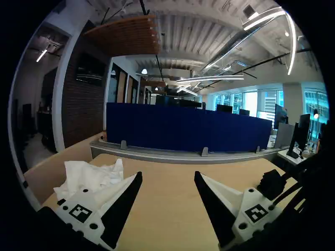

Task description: Fold towel

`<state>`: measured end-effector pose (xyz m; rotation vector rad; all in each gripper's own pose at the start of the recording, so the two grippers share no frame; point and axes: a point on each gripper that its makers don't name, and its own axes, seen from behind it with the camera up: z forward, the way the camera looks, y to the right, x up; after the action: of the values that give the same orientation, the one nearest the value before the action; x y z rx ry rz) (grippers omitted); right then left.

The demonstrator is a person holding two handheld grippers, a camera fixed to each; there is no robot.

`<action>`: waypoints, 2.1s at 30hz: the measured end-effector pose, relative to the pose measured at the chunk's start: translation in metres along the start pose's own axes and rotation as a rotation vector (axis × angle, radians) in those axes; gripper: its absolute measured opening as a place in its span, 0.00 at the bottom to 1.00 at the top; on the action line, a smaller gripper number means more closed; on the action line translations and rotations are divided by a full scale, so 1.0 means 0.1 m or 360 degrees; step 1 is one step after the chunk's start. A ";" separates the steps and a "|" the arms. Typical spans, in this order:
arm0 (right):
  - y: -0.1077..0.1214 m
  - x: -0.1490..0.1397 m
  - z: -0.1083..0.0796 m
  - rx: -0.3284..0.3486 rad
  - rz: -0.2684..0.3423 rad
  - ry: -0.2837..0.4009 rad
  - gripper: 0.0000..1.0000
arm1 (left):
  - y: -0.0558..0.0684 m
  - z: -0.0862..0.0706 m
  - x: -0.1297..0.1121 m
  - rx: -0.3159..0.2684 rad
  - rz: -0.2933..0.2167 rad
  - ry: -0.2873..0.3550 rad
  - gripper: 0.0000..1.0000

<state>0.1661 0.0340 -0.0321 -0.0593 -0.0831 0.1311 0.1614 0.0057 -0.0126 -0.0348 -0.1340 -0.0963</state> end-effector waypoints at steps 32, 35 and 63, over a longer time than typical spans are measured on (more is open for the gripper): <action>-0.16 -0.19 0.13 0.0005 0.0126 -0.0122 1.00 | 0.09 0.09 -0.64 0.0015 0.0164 0.0219 0.92; -0.19 -0.20 0.16 0.0001 0.0143 -0.0114 1.00 | 0.02 0.10 -0.75 0.0028 0.0193 0.0234 0.92; -0.39 -0.47 0.37 0.0053 0.0065 -0.0103 1.00 | -0.19 0.29 -1.42 0.0053 0.0159 0.0274 0.92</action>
<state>0.1218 -0.0089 0.0031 -0.0237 -0.1446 0.1754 0.0155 0.0011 -0.0022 0.0002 0.0383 0.0031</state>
